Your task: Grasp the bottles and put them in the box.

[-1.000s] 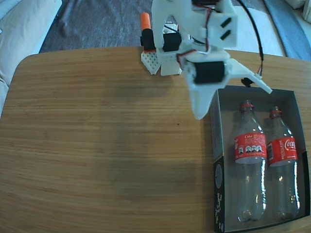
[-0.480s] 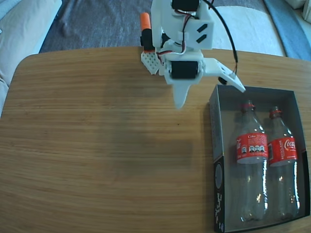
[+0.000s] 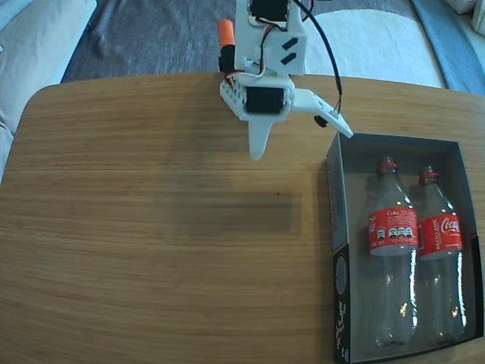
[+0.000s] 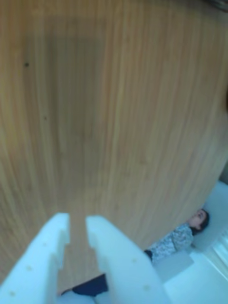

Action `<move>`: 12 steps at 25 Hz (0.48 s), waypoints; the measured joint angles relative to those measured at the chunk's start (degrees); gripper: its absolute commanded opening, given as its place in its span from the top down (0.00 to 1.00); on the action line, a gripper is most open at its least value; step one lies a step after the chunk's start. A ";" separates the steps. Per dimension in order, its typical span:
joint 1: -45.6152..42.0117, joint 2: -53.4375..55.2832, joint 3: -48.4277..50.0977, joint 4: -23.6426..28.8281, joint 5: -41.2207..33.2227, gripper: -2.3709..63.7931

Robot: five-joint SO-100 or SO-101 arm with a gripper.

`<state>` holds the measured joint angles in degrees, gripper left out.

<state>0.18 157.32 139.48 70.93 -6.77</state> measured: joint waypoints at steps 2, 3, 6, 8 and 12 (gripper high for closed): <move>0.00 2.64 2.55 -0.53 0.00 0.97; -0.18 3.87 3.52 -0.79 0.00 0.97; -0.26 7.29 6.50 -1.32 0.00 0.97; -0.26 9.67 9.05 -2.11 0.00 0.97; -0.26 14.50 13.54 -2.37 0.00 0.97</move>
<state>-0.09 171.83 153.02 68.55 -6.77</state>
